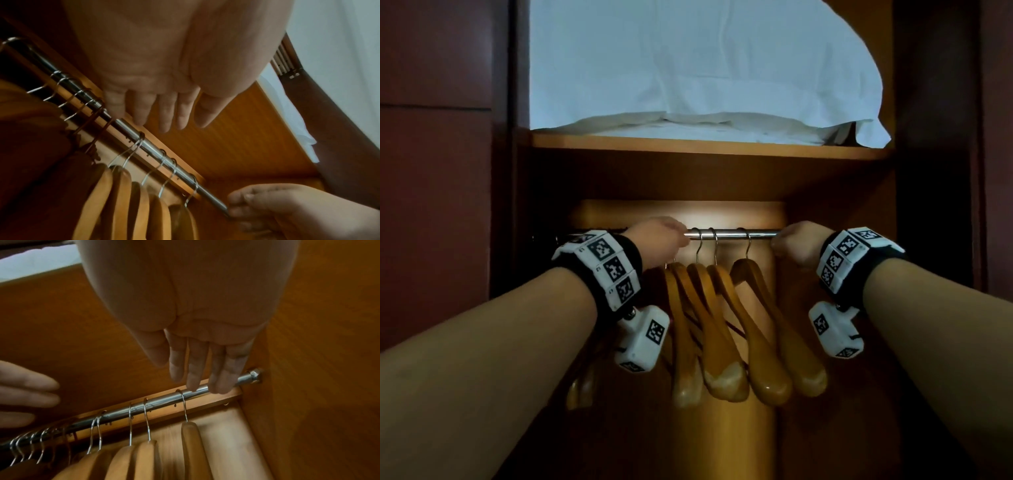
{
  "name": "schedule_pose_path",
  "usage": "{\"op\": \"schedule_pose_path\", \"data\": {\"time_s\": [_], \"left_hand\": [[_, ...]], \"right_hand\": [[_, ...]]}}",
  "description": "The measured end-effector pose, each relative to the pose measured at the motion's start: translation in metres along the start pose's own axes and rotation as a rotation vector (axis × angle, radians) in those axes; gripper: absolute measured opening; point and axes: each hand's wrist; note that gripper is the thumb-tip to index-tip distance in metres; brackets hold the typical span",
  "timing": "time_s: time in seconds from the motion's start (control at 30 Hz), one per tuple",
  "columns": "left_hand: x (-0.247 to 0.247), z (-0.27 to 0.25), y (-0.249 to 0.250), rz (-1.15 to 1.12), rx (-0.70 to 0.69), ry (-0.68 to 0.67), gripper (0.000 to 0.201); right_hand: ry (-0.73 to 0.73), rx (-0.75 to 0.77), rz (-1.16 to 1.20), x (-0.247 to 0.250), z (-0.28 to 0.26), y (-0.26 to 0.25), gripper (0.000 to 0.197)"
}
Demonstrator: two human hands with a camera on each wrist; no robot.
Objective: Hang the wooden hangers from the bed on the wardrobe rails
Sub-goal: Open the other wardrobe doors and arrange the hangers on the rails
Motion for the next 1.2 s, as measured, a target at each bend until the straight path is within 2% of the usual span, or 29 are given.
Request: {"op": "schedule_pose_path", "data": {"time_s": [0.1,0.17,0.23,0.37,0.47,0.63,0.83,1.2], "left_hand": [[-0.004,0.025,0.001,0.054,0.031,0.029,0.015],[-0.010,0.041,0.000,0.033,0.048,0.078,0.035],[-0.018,0.053,0.001,0.000,0.061,0.097,0.042],[-0.027,0.079,0.007,0.045,0.055,0.046,0.046],[-0.033,0.098,0.011,0.226,0.067,-0.121,0.048],[-0.039,0.122,0.001,0.509,0.014,-0.309,0.058],[-0.036,0.134,-0.012,0.678,-0.088,-0.377,0.061],[-0.036,0.144,-0.012,0.796,-0.150,-0.430,0.063]], "right_hand": [[0.024,0.080,-0.055,0.001,0.020,-0.008,0.030],[0.006,0.118,-0.111,0.000,0.032,-0.016,0.032],[-0.009,0.200,-0.134,-0.003,0.043,-0.023,0.037],[-0.066,0.252,-0.076,-0.016,0.066,-0.040,0.042],[-0.109,0.202,-0.102,-0.023,0.079,-0.046,0.052],[-0.012,0.167,-0.286,-0.017,0.083,-0.049,0.055],[0.065,0.152,-0.434,-0.007,0.074,-0.052,0.047],[0.085,-0.018,-0.468,0.005,0.078,-0.048,0.052]]}}
Point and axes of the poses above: each hand's wrist, its own z-axis towards the middle knuckle, its own x-axis out of the back of the hand, y = z × x, and after that the axes turned 15 degrees about -x, right-handed
